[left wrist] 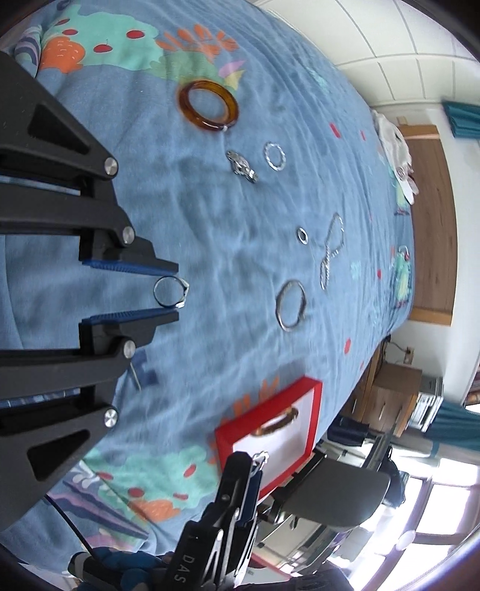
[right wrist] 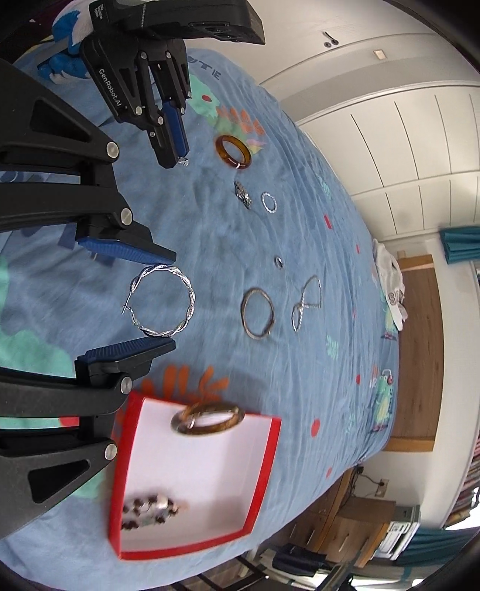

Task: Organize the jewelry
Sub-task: 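Carry the silver ring and twisted hoop over the red box with both tools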

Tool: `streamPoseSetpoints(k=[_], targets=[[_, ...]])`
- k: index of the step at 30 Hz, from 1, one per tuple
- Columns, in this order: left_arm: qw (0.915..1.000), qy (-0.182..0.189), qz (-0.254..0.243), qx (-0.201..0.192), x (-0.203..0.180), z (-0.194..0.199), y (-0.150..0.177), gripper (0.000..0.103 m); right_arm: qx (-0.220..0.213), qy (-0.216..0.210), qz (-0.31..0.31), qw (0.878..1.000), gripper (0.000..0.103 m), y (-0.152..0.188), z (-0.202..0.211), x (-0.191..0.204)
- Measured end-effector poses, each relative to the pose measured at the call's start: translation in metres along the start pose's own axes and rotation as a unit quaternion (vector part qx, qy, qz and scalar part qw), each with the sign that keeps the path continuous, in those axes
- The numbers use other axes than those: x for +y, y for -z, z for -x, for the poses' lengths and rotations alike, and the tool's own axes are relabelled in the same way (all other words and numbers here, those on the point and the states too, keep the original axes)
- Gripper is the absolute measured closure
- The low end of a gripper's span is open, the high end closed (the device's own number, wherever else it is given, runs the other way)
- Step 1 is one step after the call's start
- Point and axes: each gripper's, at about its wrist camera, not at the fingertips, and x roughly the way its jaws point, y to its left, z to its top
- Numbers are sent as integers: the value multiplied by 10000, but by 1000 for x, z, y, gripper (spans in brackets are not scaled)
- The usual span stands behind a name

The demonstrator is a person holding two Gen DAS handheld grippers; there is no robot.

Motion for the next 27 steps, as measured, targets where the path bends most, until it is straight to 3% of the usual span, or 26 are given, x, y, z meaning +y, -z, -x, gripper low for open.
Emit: streamPoseSetpoints(k=[15,27], targets=[[9968,118,-784,-125,-77,2,-43,86,-168,462,-348,9982,64,20,48,-83],[9898,529,-1326,28,-154,-52,-91,86,-49,658,-424,9969,64,12,41,-155]])
